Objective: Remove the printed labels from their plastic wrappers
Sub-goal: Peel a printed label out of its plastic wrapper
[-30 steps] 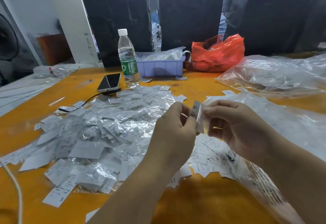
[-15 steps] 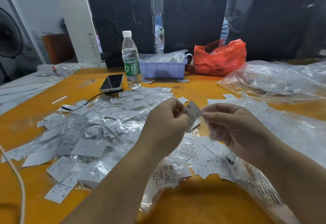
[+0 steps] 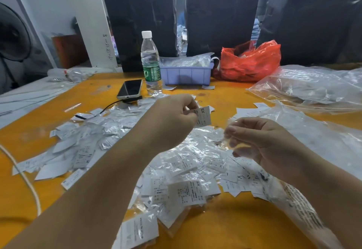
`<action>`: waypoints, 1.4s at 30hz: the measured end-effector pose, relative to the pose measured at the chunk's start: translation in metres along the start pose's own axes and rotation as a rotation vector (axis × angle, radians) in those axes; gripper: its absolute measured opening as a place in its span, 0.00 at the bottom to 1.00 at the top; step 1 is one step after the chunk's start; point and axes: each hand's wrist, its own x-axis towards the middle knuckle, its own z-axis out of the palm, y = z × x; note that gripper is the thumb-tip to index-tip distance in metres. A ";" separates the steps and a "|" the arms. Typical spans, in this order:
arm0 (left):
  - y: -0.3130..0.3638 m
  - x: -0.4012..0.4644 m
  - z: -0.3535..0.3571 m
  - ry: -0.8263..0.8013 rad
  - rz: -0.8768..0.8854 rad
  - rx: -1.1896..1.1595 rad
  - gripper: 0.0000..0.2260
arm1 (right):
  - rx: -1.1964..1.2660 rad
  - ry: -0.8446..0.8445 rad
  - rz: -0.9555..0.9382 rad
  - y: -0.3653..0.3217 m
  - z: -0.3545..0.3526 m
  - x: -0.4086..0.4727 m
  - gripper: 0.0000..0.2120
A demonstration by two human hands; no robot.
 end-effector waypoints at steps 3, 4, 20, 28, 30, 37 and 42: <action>0.001 -0.006 0.000 -0.032 0.002 -0.051 0.07 | -0.030 -0.089 0.002 -0.001 0.001 -0.002 0.10; 0.001 -0.009 0.004 -0.032 -0.002 -0.087 0.07 | -0.032 -0.113 0.010 -0.001 0.002 -0.002 0.10; -0.016 -0.027 0.032 -0.018 -0.027 -0.491 0.04 | -0.161 -0.111 -0.074 0.002 0.010 -0.006 0.10; -0.015 -0.029 0.028 -0.016 -0.055 -0.532 0.04 | -0.167 -0.101 -0.107 0.000 0.009 -0.008 0.14; -0.014 -0.029 0.028 -0.024 -0.065 -0.543 0.04 | -0.154 -0.113 -0.106 0.000 0.009 -0.008 0.14; -0.014 -0.029 0.028 -0.080 -0.048 -0.538 0.06 | -0.159 -0.152 -0.113 -0.003 0.011 -0.009 0.10; -0.012 -0.031 0.029 -0.148 -0.023 -0.502 0.05 | -0.133 -0.135 -0.106 -0.001 0.012 -0.008 0.11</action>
